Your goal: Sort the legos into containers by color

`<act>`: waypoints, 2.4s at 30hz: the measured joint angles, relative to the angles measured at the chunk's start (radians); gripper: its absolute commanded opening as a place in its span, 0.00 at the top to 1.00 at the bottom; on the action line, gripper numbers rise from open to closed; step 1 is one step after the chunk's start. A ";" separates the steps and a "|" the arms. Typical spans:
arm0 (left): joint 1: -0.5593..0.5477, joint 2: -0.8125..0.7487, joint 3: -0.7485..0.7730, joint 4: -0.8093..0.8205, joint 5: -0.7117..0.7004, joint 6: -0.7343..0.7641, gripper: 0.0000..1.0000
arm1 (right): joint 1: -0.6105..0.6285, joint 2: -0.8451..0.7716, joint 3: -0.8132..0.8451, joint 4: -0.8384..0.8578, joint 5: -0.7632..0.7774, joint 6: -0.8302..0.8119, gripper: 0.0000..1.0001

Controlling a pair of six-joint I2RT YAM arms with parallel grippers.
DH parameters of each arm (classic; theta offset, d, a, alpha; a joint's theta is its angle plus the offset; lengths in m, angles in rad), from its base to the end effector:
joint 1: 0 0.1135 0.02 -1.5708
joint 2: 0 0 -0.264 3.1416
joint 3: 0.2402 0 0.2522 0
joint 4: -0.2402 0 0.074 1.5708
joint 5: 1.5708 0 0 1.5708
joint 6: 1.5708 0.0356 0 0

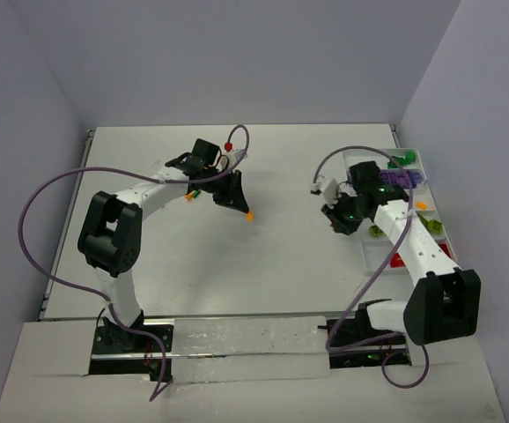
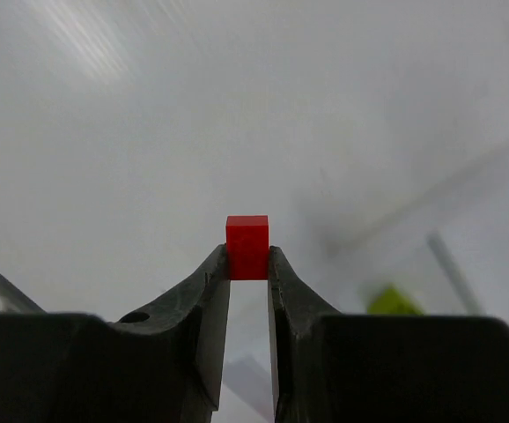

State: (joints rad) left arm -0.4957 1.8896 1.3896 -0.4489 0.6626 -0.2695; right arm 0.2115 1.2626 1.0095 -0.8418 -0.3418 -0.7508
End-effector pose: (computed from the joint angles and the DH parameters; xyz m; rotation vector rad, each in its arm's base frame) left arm 0.3467 -0.2124 0.2165 0.5751 2.5337 -1.1339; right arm 0.2335 0.0623 0.2662 -1.2915 2.2402 0.2628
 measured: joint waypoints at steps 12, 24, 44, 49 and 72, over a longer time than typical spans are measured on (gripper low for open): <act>0.000 0.001 0.116 -0.070 0.005 0.049 1.00 | -0.542 0.055 -0.072 -0.201 0.369 -0.256 1.00; 0.031 0.004 0.156 -0.137 0.004 0.086 1.00 | -0.579 0.198 -0.028 -0.198 0.456 -0.237 1.00; 0.068 0.009 0.202 -0.216 -0.001 0.127 1.00 | -0.505 0.284 -0.019 -0.196 0.386 -0.192 0.33; 0.086 0.010 0.202 -0.216 0.028 0.121 1.00 | -0.486 0.281 0.009 -0.239 0.382 -0.182 0.28; 0.190 -0.134 -0.317 0.867 0.567 -0.715 1.00 | 0.179 0.360 0.553 -0.124 -0.456 0.346 0.47</act>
State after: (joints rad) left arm -0.3061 1.7561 1.0728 0.4179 1.2299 -0.9844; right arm 0.3907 1.6223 1.5626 -0.9660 -0.7976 -0.4048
